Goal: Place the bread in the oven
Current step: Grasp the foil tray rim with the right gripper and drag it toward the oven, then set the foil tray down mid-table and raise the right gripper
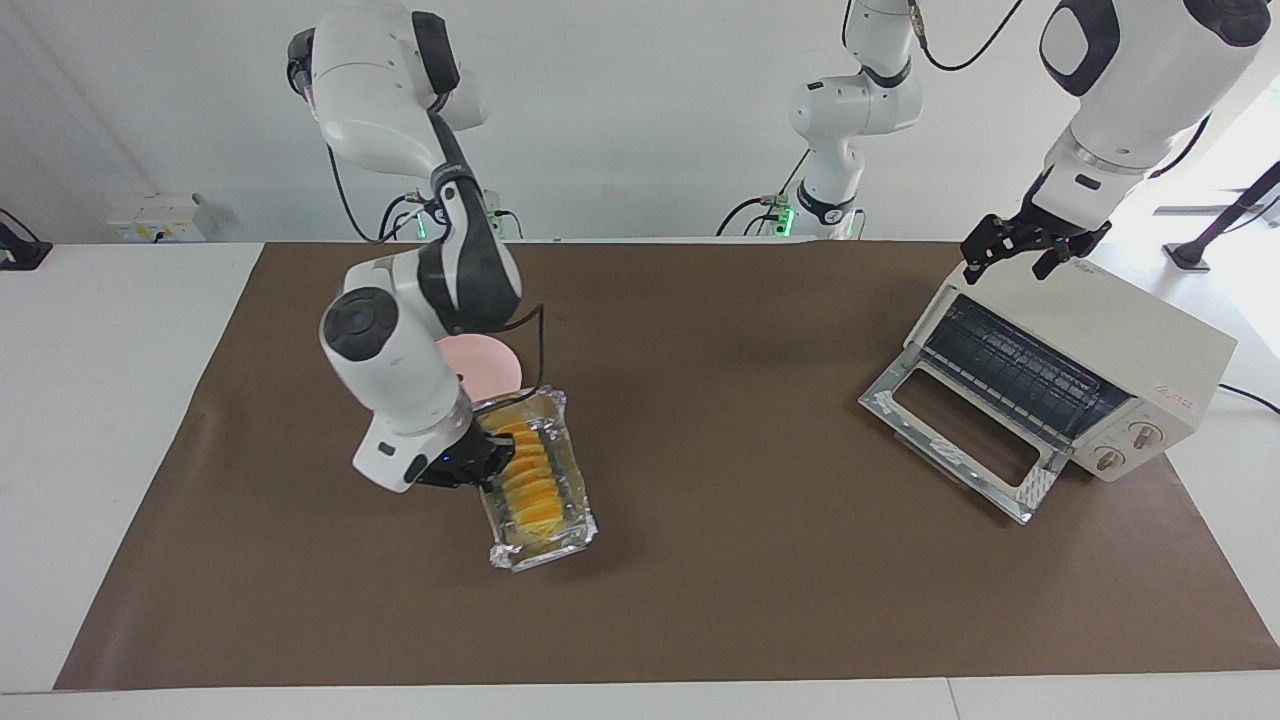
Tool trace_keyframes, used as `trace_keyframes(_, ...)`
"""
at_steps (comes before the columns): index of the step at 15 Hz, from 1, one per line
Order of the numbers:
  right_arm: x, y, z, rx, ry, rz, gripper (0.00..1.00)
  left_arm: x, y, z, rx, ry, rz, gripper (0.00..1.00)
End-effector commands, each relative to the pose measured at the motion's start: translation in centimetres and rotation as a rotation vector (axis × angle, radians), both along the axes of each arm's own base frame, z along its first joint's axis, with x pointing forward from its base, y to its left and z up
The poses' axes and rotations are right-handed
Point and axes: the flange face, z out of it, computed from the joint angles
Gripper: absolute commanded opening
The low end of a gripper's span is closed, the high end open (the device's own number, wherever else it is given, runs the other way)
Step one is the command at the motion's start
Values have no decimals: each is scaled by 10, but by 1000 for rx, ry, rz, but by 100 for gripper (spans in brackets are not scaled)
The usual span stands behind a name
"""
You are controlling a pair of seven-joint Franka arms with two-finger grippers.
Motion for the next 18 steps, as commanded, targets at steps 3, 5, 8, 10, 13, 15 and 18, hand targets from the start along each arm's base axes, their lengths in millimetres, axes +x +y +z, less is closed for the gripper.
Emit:
trace_keyframes(3,-66,134,-10,31,-17,-135,0,-9,2,3,-16,1,2,100)
trace_keyframes(5,-90,165,-25,29,-15,-133,0,-8,2,4,-16,0,2,100)
trace_keyframes(8,-109,181,-58,30,-44,-157,0,-8,2,4,-16,0,2,100)
trace_keyframes(10,-123,186,-71,49,-73,-144,0,-8,2,4,-16,0,2,100)
trace_keyframes(13,-141,179,-98,70,-107,-141,0,-8,2,4,-16,0,2,100)
trace_keyframes(15,-149,176,-105,77,-117,-139,0,-8,2,4,-16,0,2,100)
trace_keyframes(18,-148,176,-103,77,-115,-144,37,-8,2,4,-16,0,2,100)
